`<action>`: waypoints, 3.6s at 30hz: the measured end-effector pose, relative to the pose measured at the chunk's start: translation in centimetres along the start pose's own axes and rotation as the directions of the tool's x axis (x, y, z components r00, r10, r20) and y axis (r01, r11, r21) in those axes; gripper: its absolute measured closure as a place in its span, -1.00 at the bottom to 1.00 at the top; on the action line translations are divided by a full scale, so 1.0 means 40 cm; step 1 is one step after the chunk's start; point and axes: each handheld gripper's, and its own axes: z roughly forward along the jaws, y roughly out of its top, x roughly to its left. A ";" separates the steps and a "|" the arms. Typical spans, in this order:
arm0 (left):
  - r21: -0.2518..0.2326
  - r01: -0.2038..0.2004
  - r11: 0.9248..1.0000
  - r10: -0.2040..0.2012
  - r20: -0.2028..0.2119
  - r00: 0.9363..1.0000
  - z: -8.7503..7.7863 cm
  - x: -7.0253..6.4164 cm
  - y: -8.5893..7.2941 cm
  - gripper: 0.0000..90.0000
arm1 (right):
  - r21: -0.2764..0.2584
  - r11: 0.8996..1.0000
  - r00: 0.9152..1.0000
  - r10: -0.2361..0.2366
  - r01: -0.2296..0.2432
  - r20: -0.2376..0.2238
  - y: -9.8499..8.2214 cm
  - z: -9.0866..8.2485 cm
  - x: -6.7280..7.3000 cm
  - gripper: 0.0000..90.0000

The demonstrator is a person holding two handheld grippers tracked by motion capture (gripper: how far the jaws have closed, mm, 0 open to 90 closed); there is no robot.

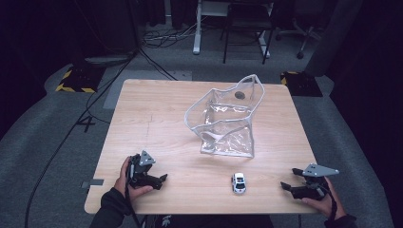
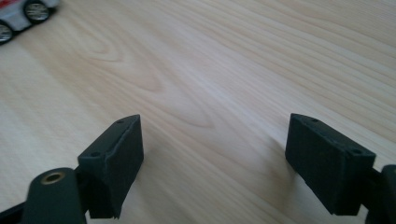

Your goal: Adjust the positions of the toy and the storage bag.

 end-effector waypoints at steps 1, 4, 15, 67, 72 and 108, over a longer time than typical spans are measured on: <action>0.000 0.000 1.000 0.000 0.000 1.000 0.000 0.000 0.000 -1.00 | 0.000 1.000 1.000 -0.018 0.018 -0.009 0.006 0.006 0.011 -0.57; 0.000 0.003 1.000 -0.003 0.001 1.000 0.000 0.000 0.000 -1.00 | 0.000 0.999 0.998 -0.041 0.041 -0.040 0.023 0.023 0.048 -0.57; 0.001 0.003 1.000 -0.003 0.001 1.000 0.000 -0.001 0.000 -1.00 | -0.001 0.991 0.979 -0.135 0.137 -0.155 0.089 0.090 0.209 -0.57; 0.000 0.004 1.000 -0.004 0.001 1.000 0.000 -0.001 0.000 -1.00 | -0.007 0.990 0.981 -0.137 0.138 -0.141 0.173 0.177 0.300 -0.41; -0.001 0.003 1.000 -0.003 0.000 1.000 0.000 -0.001 0.000 -1.00 | -0.011 0.990 0.978 -0.139 0.139 -0.155 0.166 0.162 0.284 -0.08; 0.001 0.003 1.000 -0.003 0.002 1.000 0.000 0.000 0.000 -1.00 | -0.022 0.990 0.979 -0.141 0.140 -0.146 0.147 0.140 0.224 0.06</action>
